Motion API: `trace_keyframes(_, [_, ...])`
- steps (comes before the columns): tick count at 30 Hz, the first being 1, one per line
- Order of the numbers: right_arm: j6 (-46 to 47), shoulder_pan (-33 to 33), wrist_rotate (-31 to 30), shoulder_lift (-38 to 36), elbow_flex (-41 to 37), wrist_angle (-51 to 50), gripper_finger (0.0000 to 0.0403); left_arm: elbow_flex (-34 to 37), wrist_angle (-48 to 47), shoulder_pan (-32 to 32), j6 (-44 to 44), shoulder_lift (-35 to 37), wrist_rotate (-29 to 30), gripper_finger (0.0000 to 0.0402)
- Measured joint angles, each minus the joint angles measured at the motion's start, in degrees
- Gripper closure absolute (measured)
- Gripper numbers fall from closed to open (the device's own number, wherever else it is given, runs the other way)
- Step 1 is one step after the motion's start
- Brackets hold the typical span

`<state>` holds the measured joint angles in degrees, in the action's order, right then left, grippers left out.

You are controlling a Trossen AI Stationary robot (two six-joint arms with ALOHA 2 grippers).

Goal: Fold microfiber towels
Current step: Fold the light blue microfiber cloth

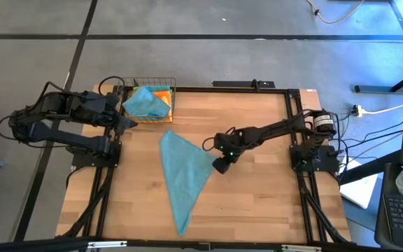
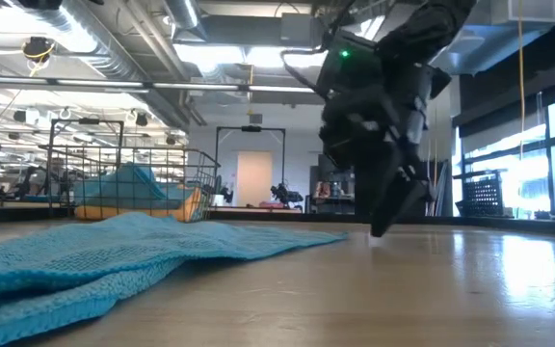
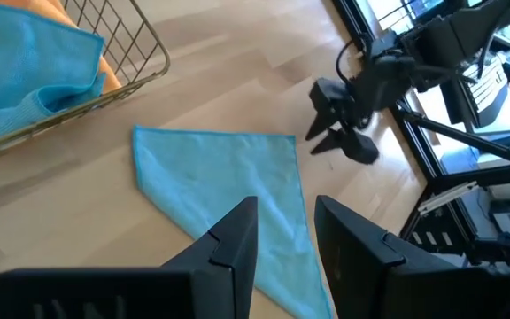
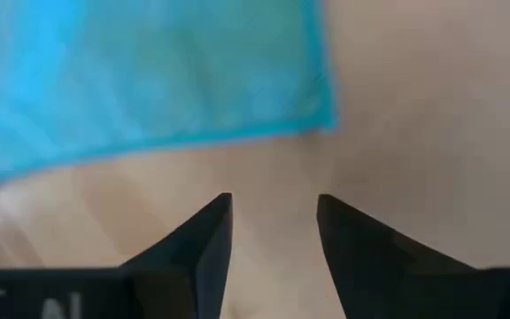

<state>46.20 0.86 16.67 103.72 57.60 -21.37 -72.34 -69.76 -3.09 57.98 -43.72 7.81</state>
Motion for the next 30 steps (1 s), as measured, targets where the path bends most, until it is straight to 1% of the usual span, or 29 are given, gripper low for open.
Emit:
trace_keyframes(4, [5.10, 2.65, -1.40, 0.04, -0.01, -0.15, 0.0234, 0.00, -0.04, 0.00, 0.01, -0.02, -1.30, 0.0294])
trace_keyframes(8, [10.56, 5.14, -1.22, 0.04, -0.80, 1.33, 0.0234, 0.00, -0.04, 0.04, 0.09, -0.02, -1.97, 0.0294])
trace_keyframes(10, [11.68, 5.82, -0.33, 0.04, -0.79, 1.75, 0.0234, 0.00, -0.07, 0.02, 0.13, -0.02, -2.54, 0.0294])
trace_keyframes(12, [12.23, 5.90, 0.81, 0.38, -0.80, 2.52, 0.0234, 0.00, -0.07, 0.03, 0.11, -0.02, -2.62, 0.0294])
trace_keyframes(17, [14.47, 5.24, 6.00, 2.64, -0.67, 4.77, 0.0234, 0.00, -0.07, 0.04, 0.11, -0.02, -2.65, 0.0294])
trace_keyframes(21, [14.99, 4.64, 4.72, 3.64, -0.58, 5.29, 0.0234, 0.00, -0.07, 0.00, 0.09, -0.01, -2.67, 0.0294])
trace_keyframes(26, [17.45, 5.03, 5.47, 3.98, -0.76, 8.52, 0.0234, 0.00, -0.07, 0.00, 0.07, 0.00, -2.96, 0.0294])
trace_keyframes(30, [17.57, 4.99, 4.82, 4.03, -0.76, 9.29, 0.0234, 0.00, -0.07, 0.00, -0.01, -0.02, -2.97, 0.0294])
